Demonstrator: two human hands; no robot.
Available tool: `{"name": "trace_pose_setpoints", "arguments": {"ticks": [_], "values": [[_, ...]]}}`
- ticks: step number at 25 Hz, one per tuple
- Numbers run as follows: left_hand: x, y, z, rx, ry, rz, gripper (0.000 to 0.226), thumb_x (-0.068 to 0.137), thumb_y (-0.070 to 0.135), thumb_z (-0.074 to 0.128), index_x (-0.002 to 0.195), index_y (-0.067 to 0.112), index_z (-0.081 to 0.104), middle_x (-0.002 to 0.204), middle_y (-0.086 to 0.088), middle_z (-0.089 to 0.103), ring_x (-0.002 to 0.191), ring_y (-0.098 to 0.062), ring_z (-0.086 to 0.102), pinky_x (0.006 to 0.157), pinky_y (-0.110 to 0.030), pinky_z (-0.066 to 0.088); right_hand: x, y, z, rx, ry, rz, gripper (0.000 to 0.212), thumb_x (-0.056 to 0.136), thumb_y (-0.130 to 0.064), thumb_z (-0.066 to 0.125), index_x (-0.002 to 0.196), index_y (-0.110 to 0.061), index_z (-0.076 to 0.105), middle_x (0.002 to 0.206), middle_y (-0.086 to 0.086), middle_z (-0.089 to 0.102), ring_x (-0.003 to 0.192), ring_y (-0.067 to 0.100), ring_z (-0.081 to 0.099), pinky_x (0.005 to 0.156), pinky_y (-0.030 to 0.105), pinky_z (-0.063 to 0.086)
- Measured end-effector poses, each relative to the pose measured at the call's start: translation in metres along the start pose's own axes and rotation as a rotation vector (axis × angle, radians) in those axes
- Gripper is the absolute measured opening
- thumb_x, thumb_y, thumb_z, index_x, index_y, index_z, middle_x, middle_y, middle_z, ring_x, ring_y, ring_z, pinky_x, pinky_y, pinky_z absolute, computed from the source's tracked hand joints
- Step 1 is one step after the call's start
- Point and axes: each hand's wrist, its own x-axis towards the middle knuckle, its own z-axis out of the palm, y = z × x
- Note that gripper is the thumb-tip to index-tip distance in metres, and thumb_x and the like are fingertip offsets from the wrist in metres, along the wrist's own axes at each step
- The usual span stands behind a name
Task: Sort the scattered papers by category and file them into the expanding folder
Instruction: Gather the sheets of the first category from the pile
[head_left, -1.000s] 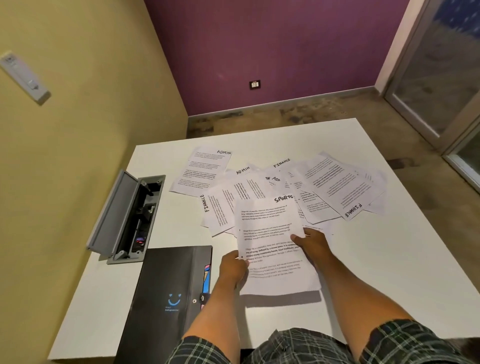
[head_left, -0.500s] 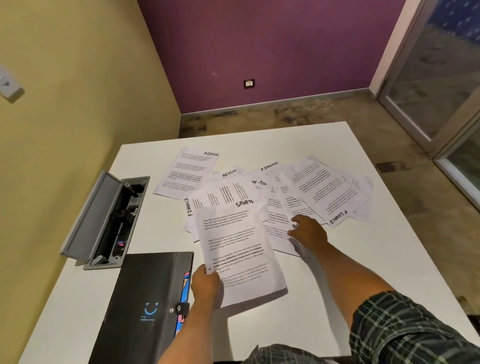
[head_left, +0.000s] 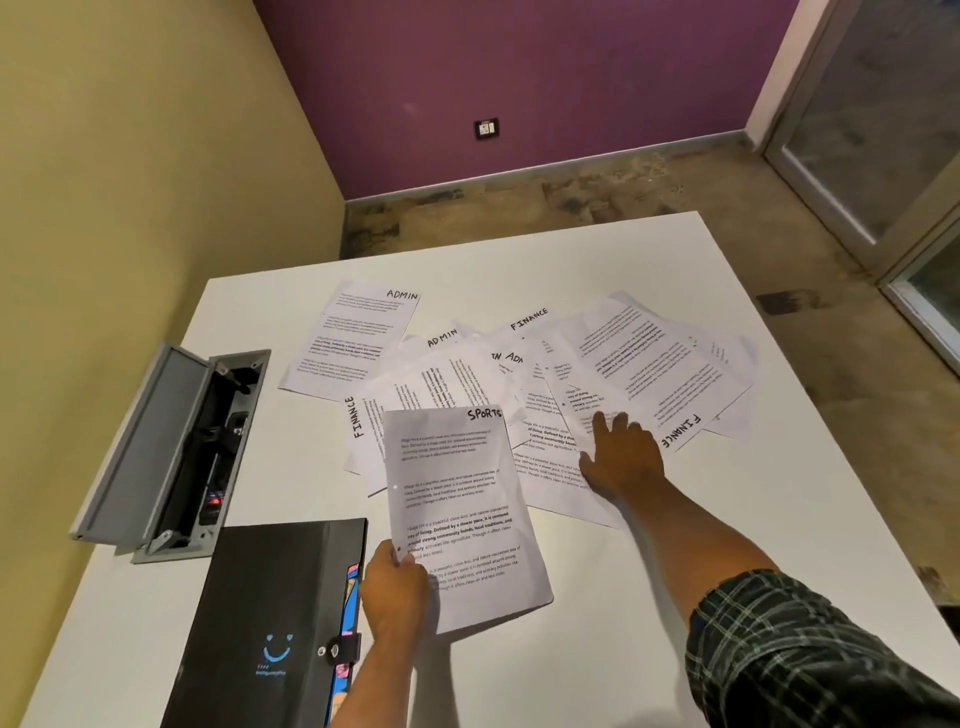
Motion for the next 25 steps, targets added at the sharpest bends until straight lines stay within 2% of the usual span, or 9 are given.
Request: {"name": "trace_pose_setpoints", "arguments": {"ticks": [2, 5, 8, 12, 16, 18, 20, 22, 25], "values": [[0.002, 0.003, 0.006, -0.013, -0.03, 0.007, 0.007, 0.098, 0.004, 0.05, 0.098, 0.007, 0.057, 0.11, -0.016, 0.069, 0.086, -0.029, 0.063, 0.078, -0.044, 0.059, 0.005, 0.0, 0.002, -0.104, 0.025, -0.038, 0.066, 0.094, -0.033, 0.054, 0.151, -0.006, 0.035, 0.141, 0.031, 0.05, 0.115, 0.04, 0.06, 0.096, 0.043, 0.05], [0.002, 0.008, 0.013, -0.001, -0.059, 0.019, 0.009, 0.099, 0.006, 0.05, 0.103, 0.008, 0.058, 0.115, -0.015, 0.068, 0.091, -0.031, 0.065, 0.086, -0.048, 0.057, 0.009, 0.001, -0.003, -0.186, -0.043, -0.043, 0.074, 0.081, -0.016, 0.077, 0.146, -0.003, 0.044, 0.123, 0.03, 0.062, 0.097, 0.037, 0.068, 0.078, 0.041, 0.059], [0.001, 0.011, 0.015, 0.002, -0.08, 0.036, 0.009, 0.1, 0.008, 0.05, 0.104, 0.011, 0.057, 0.116, -0.014, 0.068, 0.086, -0.025, 0.06, 0.088, -0.045, 0.056, 0.007, 0.004, -0.004, -0.134, -0.057, -0.066, 0.082, 0.086, -0.009, 0.07, 0.155, -0.005, 0.025, 0.142, 0.025, 0.048, 0.119, 0.035, 0.058, 0.091, 0.039, 0.054], [0.0, 0.012, 0.014, -0.01, -0.084, 0.035, 0.008, 0.101, 0.009, 0.05, 0.104, 0.012, 0.056, 0.116, -0.012, 0.068, 0.083, -0.023, 0.059, 0.088, -0.046, 0.056, 0.002, 0.016, 0.005, -0.141, -0.008, -0.07, 0.076, 0.085, -0.003, 0.064, 0.153, -0.005, 0.031, 0.148, 0.022, 0.046, 0.123, 0.034, 0.055, 0.099, 0.041, 0.048], [0.001, 0.008, 0.015, -0.006, -0.093, 0.005, 0.01, 0.1, 0.011, 0.051, 0.109, 0.012, 0.056, 0.119, -0.011, 0.067, 0.086, -0.024, 0.061, 0.091, -0.048, 0.055, 0.008, 0.033, 0.01, -0.126, 0.102, -0.112, 0.056, 0.091, -0.029, 0.049, 0.144, -0.013, 0.046, 0.132, 0.009, 0.062, 0.114, 0.028, 0.058, 0.102, 0.044, 0.041], [-0.001, 0.007, 0.016, 0.004, -0.097, -0.008, 0.009, 0.1, 0.011, 0.052, 0.108, 0.013, 0.056, 0.12, -0.011, 0.066, 0.091, -0.028, 0.064, 0.093, -0.05, 0.053, 0.01, 0.036, 0.011, -0.06, 0.088, -0.095, 0.074, 0.087, -0.063, 0.046, 0.146, -0.018, 0.044, 0.137, 0.008, 0.058, 0.125, 0.029, 0.053, 0.108, 0.045, 0.037], [-0.001, 0.004, 0.016, 0.006, -0.085, -0.009, 0.008, 0.1, 0.011, 0.051, 0.107, 0.013, 0.056, 0.119, -0.012, 0.067, 0.089, -0.027, 0.062, 0.093, -0.051, 0.053, 0.01, 0.033, 0.011, 0.001, 0.015, -0.064, 0.099, 0.077, -0.083, 0.043, 0.155, -0.023, 0.03, 0.151, 0.01, 0.045, 0.139, 0.03, 0.041, 0.114, 0.046, 0.03], [0.0, 0.001, 0.016, 0.007, -0.073, -0.001, 0.008, 0.1, 0.01, 0.052, 0.106, 0.013, 0.056, 0.119, -0.012, 0.067, 0.086, -0.024, 0.059, 0.093, -0.05, 0.053, 0.009, 0.028, 0.014, 0.007, -0.006, -0.059, 0.103, 0.077, -0.084, 0.042, 0.159, -0.025, 0.019, 0.157, 0.012, 0.036, 0.145, 0.032, 0.033, 0.115, 0.047, 0.029], [0.001, 0.002, 0.019, 0.012, -0.075, 0.005, 0.007, 0.099, 0.01, 0.053, 0.104, 0.013, 0.057, 0.118, -0.011, 0.068, 0.086, -0.026, 0.062, 0.09, -0.049, 0.055, 0.006, 0.021, 0.02, -0.033, 0.023, -0.065, 0.092, 0.082, -0.073, 0.041, 0.157, -0.019, 0.028, 0.15, 0.019, 0.043, 0.139, 0.04, 0.039, 0.106, 0.049, 0.04]]}}
